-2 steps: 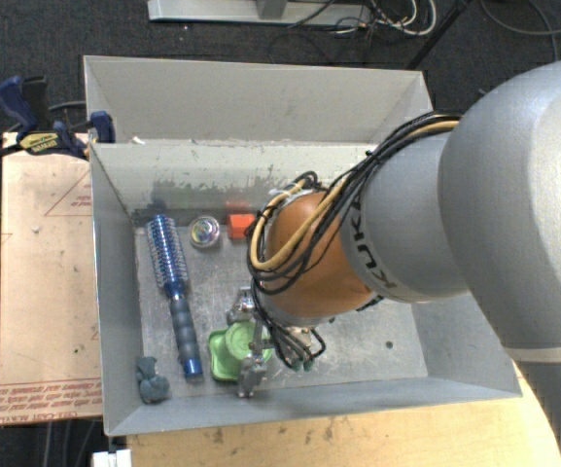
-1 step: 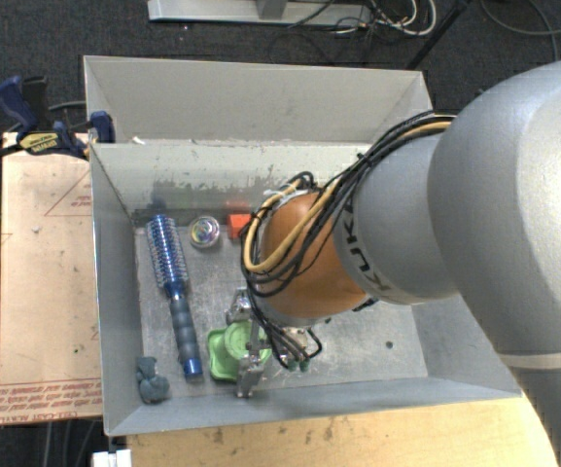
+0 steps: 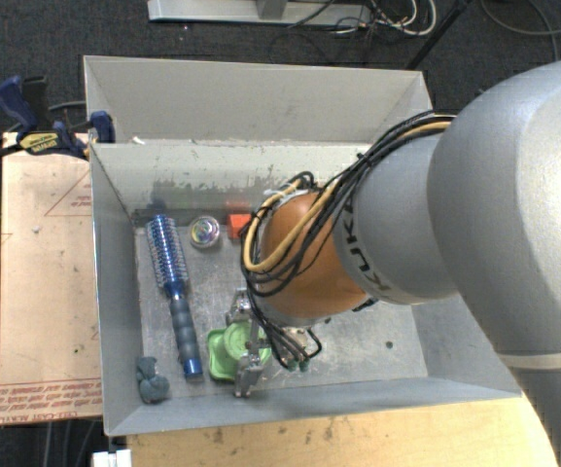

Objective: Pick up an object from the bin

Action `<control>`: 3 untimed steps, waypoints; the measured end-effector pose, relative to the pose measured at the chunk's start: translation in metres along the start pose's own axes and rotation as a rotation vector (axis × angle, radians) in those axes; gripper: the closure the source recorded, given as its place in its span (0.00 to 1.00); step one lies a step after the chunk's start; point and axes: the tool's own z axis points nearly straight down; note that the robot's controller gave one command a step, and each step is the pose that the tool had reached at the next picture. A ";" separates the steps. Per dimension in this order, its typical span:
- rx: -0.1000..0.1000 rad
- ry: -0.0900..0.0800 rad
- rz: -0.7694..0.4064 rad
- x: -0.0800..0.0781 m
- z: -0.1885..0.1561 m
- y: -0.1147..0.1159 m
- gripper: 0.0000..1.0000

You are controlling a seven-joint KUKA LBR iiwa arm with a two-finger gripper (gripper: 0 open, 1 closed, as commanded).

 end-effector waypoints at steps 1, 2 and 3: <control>0.004 0.022 0.001 -0.002 -0.019 0.001 1.00; 0.003 0.019 0.001 -0.005 -0.079 0.002 1.00; 0.003 0.021 0.000 -0.007 -0.109 0.002 1.00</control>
Offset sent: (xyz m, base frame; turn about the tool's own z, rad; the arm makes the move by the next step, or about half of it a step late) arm 0.0001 -0.0001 0.0177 -0.0001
